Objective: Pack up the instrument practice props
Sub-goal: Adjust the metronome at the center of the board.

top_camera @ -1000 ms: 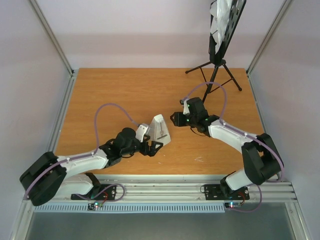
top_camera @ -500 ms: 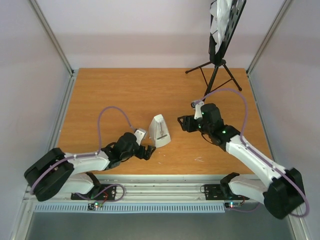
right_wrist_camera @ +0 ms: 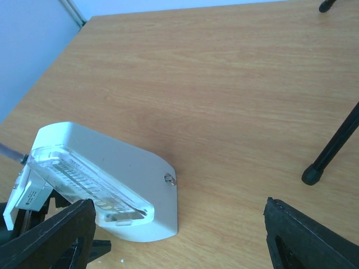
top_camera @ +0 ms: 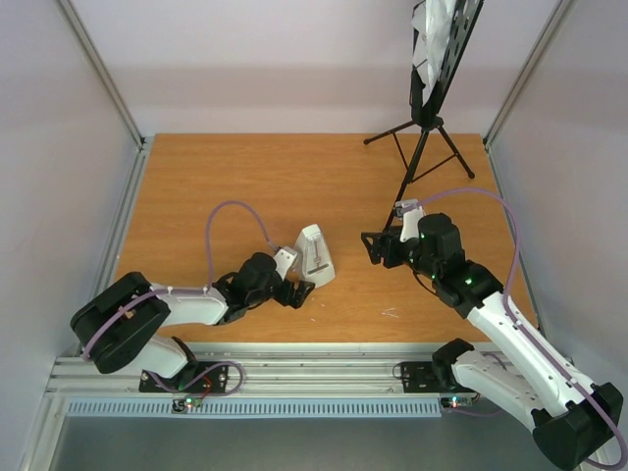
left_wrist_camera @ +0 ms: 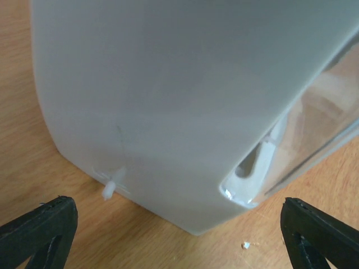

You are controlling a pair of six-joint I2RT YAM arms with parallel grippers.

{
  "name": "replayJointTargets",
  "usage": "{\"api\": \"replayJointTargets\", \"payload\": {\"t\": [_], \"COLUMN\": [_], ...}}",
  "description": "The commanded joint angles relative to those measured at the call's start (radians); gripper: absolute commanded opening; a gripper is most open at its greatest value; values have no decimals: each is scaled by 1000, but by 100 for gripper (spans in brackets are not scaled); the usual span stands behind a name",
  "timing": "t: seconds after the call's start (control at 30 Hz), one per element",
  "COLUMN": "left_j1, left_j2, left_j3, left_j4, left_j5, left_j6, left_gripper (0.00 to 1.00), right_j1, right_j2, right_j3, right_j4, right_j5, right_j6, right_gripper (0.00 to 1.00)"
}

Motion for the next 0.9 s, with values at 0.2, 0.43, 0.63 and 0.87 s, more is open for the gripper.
{"api": "replayJointTargets", "payload": {"t": [0.2, 0.43, 0.63, 0.87], "left_j1": [-41, -54, -58, -103], "left_j2": [50, 85, 90, 86], "left_j3": [48, 64, 64, 20], "left_j4": [73, 75, 83, 217], "left_j5": [-86, -86, -113, -156], "left_j6": [84, 102, 114, 107], "left_gripper": [98, 91, 83, 93], "right_j1": [-5, -5, -4, -5], "right_j2": [-10, -4, -4, -6], "right_j3": [-31, -38, -43, -56], "right_j4": [-12, -3, -3, 9], "right_j5": [21, 23, 22, 21], "right_j6": [-7, -2, -3, 9], "right_gripper": [83, 83, 83, 83]}}
